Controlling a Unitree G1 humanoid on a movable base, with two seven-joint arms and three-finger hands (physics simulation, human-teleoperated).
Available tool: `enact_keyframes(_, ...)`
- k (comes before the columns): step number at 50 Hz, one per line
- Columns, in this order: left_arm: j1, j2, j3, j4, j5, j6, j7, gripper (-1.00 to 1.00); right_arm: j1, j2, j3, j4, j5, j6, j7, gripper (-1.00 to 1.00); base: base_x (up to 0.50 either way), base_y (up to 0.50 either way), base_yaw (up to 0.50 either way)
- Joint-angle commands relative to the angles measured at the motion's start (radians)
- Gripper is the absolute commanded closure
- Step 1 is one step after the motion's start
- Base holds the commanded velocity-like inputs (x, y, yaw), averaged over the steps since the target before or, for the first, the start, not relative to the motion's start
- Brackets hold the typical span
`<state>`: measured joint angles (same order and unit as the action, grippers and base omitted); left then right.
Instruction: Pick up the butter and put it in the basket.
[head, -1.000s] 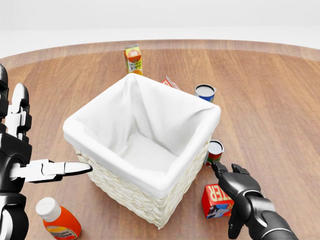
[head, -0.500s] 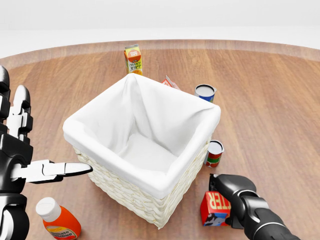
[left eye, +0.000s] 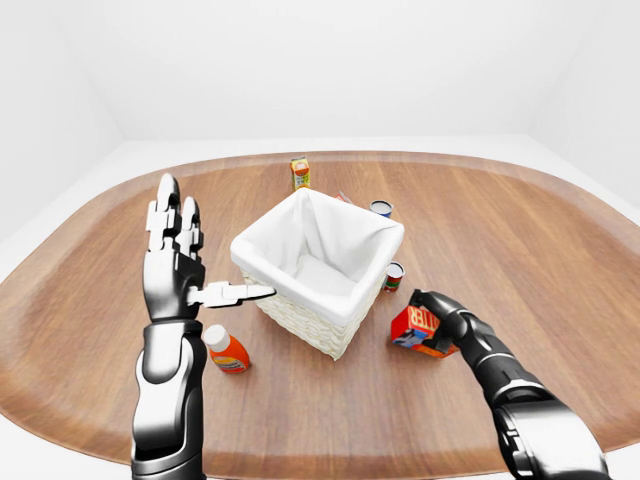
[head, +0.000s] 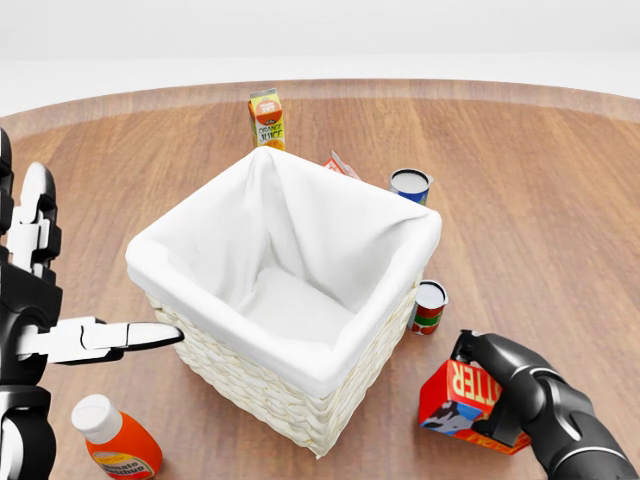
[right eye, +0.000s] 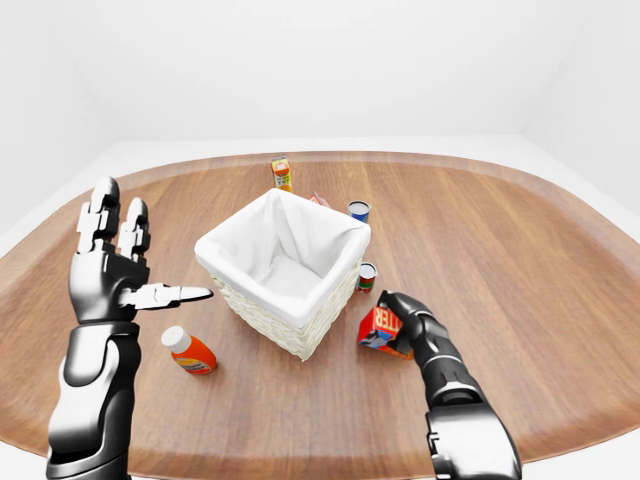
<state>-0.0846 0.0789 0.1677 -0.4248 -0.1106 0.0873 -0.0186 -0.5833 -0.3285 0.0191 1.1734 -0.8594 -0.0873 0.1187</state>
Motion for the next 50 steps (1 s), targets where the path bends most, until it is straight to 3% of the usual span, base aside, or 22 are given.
enact_keyframes(1, -0.004, 0.002, 0.003, -0.012, 0.000, 0.000, 0.001, -1.00, 0.065, -0.062, -0.095, -0.246, 0.216, 0.000, 0.194, 1.00, 0.00, 0.00, 0.00)
enact_keyframes(16, -0.009, 0.005, 0.009, -0.020, -0.004, 0.000, 0.002, -1.00, 0.092, -0.110, -0.185, -0.495, 0.386, 0.000, 0.355, 1.00, 0.00, 0.00, 0.00)
enact_keyframes(36, -0.017, 0.011, 0.016, -0.029, -0.010, 0.000, 0.004, -1.00, -0.108, -0.202, -0.234, -0.606, 0.519, 0.000, 0.394, 1.00, 0.00, 0.00, 0.00)
enact_keyframes(50, -0.014, 0.011, 0.016, -0.036, -0.008, 0.000, 0.004, -1.00, -0.224, -0.192, -0.221, -0.691, 0.556, 0.000, 0.383, 1.00, 0.00, 0.00, 0.00)
